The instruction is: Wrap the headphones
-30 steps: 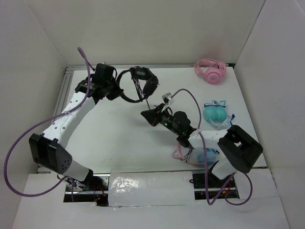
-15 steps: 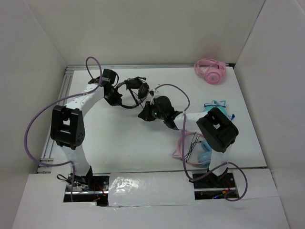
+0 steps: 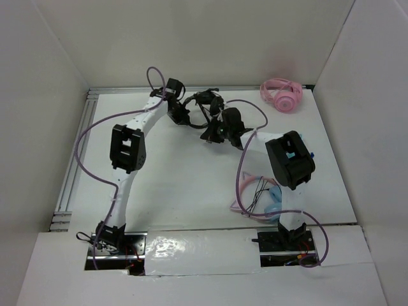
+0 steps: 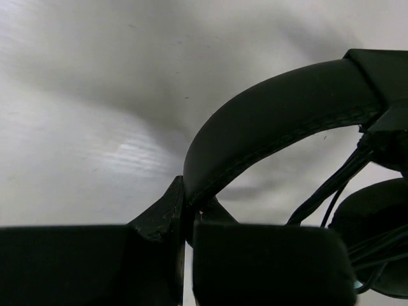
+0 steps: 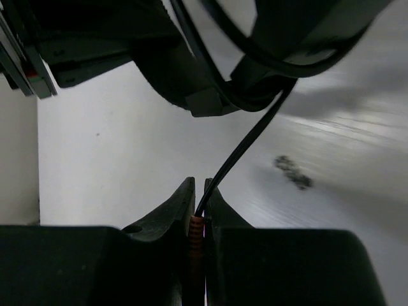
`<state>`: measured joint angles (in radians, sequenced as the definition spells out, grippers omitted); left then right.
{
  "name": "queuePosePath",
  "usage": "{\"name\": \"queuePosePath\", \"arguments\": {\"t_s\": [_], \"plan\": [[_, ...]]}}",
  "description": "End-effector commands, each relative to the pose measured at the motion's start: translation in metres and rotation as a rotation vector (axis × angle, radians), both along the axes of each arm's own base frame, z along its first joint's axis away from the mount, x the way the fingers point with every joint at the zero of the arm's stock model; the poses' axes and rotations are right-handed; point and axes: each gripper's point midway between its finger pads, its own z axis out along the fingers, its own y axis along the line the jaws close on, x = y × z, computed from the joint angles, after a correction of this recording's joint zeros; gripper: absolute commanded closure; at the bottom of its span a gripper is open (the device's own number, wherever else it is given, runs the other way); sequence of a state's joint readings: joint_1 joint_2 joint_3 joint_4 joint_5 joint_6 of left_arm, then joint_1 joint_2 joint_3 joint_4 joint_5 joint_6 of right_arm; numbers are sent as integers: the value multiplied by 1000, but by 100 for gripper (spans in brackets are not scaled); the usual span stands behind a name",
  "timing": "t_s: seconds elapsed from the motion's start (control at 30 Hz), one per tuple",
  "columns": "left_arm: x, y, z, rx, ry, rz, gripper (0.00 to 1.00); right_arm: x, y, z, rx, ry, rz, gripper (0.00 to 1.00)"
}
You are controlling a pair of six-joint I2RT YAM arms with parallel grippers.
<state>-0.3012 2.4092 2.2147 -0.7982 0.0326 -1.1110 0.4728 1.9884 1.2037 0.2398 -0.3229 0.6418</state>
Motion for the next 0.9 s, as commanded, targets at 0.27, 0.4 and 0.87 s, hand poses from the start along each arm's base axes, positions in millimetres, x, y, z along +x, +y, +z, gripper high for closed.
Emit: {"name": "queuePosePath", "arguments": {"t_s": [0.27, 0.4, 0.87], "plan": [[9, -112, -2, -110, -147, -164, 100, -8, -60, -13, -41, 183, -107, 100], [-7, -138, -7, -110, -153, -251, 100, -17, -81, -23, -68, 241, -143, 100], [-45, -152, -23, -43, -100, -379, 84, -63, -103, -26, -25, 363, -163, 87]]}}
